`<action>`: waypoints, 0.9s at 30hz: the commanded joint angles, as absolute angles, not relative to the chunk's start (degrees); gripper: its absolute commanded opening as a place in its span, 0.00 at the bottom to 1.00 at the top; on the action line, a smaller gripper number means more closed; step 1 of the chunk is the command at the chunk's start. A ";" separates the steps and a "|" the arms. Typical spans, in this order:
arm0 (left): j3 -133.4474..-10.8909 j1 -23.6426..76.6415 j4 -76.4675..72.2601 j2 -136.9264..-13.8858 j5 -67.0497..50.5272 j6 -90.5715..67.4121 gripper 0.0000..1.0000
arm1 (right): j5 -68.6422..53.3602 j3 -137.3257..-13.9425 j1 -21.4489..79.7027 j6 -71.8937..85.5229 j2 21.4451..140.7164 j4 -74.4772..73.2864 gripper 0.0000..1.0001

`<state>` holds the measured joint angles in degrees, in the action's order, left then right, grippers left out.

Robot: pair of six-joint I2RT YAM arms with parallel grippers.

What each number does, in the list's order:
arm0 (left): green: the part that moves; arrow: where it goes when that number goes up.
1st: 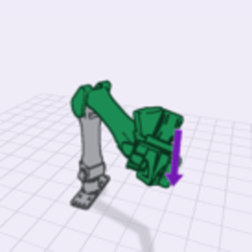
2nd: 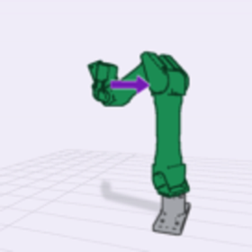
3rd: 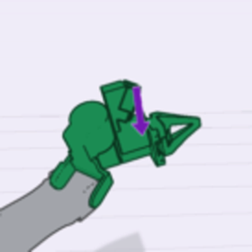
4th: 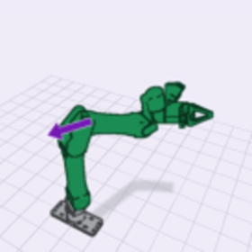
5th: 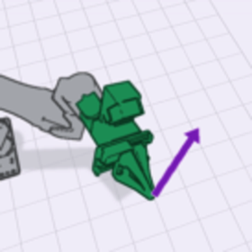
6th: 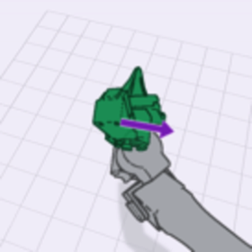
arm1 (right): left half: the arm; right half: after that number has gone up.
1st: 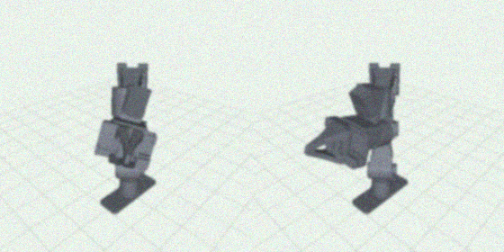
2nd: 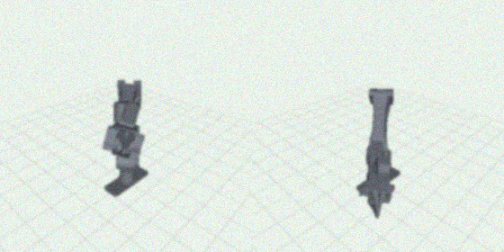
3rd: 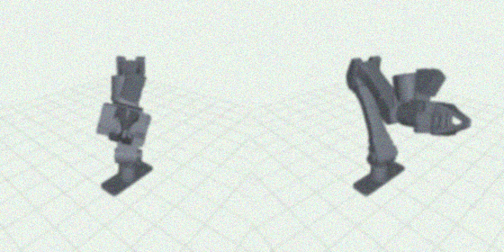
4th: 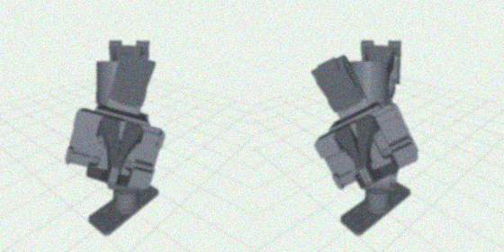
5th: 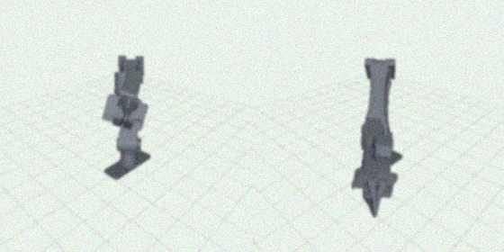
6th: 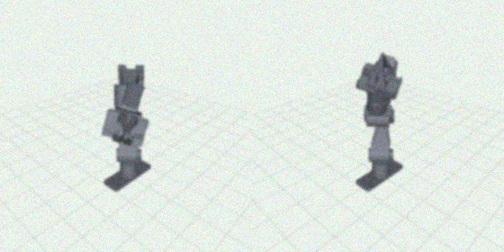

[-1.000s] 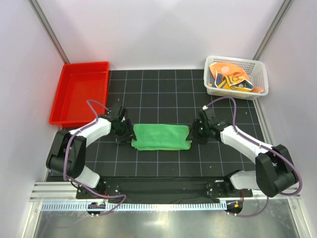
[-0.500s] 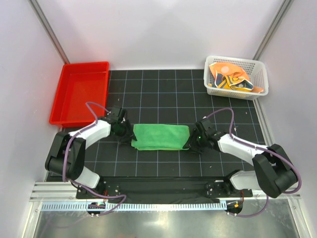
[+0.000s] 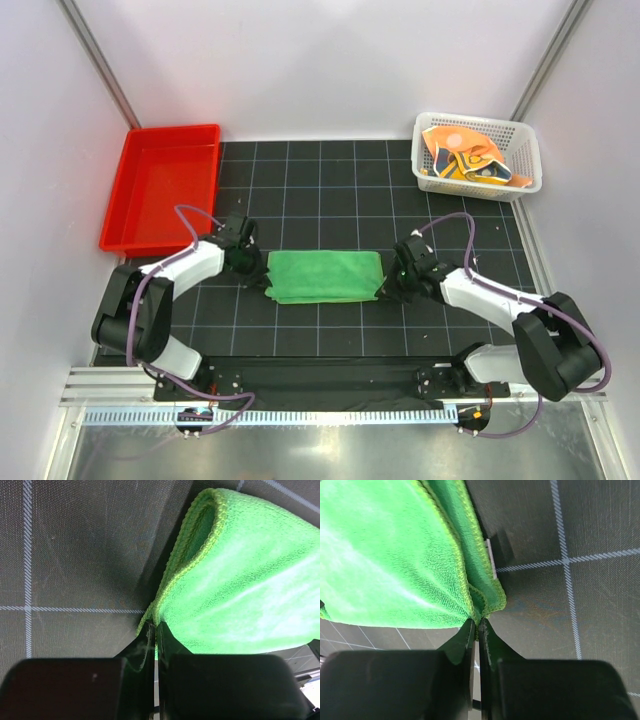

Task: Fold and stack the towels
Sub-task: Fold the towel

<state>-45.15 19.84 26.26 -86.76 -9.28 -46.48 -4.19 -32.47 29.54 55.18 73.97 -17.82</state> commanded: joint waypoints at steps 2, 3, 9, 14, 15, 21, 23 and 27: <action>-49.12 19.95 28.56 -87.19 -8.61 -46.05 0.00 | -0.36 -37.17 29.71 52.74 71.63 -20.99 0.01; -49.57 19.95 29.52 -87.19 -8.61 -46.05 0.00 | -0.26 -37.70 29.71 52.47 71.20 -21.61 0.01; -52.73 19.95 33.30 -86.22 -7.91 -45.97 0.00 | 2.55 -41.66 29.71 50.19 72.24 -24.70 0.01; -54.75 20.04 35.94 -83.94 -8.09 -46.23 0.00 | 3.60 -44.64 29.53 48.08 73.12 -27.06 0.01; -54.76 20.13 36.12 -83.41 -8.26 -46.75 0.00 | 4.04 -45.34 29.44 47.55 73.04 -27.68 0.01; -48.26 22.50 31.82 -80.60 -10.46 -49.92 0.00 | 2.82 -40.18 29.44 45.18 71.37 -27.35 0.01; -45.53 22.94 29.37 -80.94 -11.16 -51.06 0.00 | 1.94 -37.19 29.53 45.53 71.71 -24.97 0.01; -44.03 24.25 28.30 -82.62 -11.52 -51.85 0.00 | 1.23 -35.16 29.53 45.53 72.77 -23.29 0.01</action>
<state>-44.62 23.40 30.89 -82.21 -10.68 -50.30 1.19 -36.29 29.52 46.61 72.86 -25.58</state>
